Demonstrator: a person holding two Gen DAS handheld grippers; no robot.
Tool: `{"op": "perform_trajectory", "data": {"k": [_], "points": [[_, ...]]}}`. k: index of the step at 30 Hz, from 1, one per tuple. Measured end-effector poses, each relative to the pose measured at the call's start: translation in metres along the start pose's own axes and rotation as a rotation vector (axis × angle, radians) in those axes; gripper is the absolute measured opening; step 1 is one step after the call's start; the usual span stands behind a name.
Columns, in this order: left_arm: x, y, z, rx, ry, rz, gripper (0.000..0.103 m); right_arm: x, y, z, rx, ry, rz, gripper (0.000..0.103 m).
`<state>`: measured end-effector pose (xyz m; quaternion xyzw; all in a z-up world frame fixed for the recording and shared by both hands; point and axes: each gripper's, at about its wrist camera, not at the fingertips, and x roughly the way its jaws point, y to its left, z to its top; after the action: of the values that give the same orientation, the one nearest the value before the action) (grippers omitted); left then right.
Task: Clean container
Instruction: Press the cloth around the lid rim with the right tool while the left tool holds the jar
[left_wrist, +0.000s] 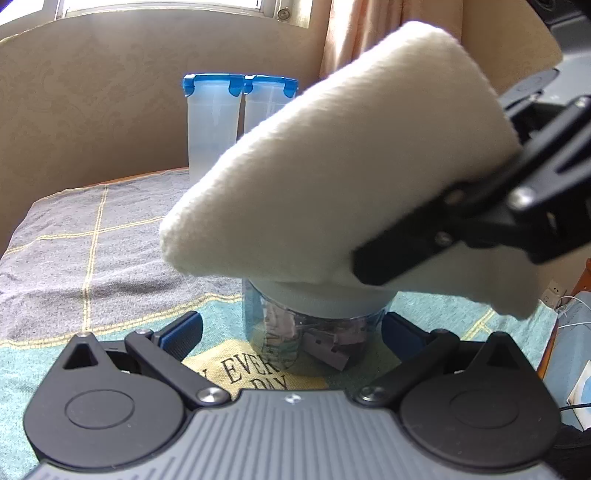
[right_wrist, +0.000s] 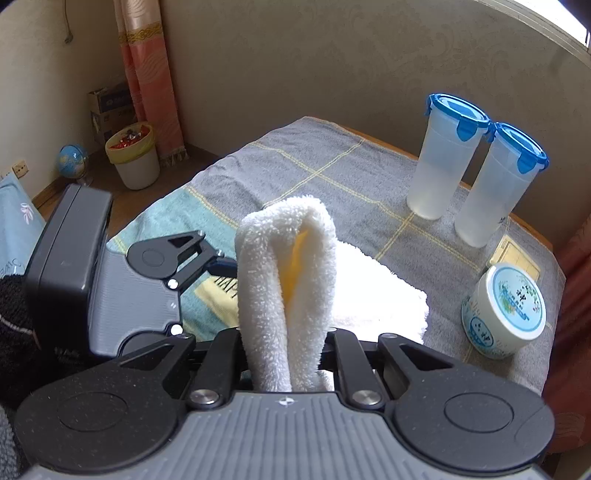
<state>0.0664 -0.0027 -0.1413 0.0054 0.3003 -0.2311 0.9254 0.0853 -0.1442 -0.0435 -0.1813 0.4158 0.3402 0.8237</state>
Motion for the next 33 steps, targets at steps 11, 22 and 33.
{"op": "perform_trajectory", "data": {"k": [11,22,33], "points": [[-0.001,0.001,0.001,-0.004,0.000,0.007,0.103,-0.017,0.004,-0.019,-0.007,0.032,-0.018,0.015],[0.001,0.003,0.002,-0.011,0.001,0.002,0.103,-0.024,-0.010,-0.027,0.003,0.053,-0.073,0.016],[-0.002,0.005,0.002,-0.015,0.002,-0.003,0.103,-0.015,-0.025,-0.014,0.009,0.043,-0.123,0.016]]}}
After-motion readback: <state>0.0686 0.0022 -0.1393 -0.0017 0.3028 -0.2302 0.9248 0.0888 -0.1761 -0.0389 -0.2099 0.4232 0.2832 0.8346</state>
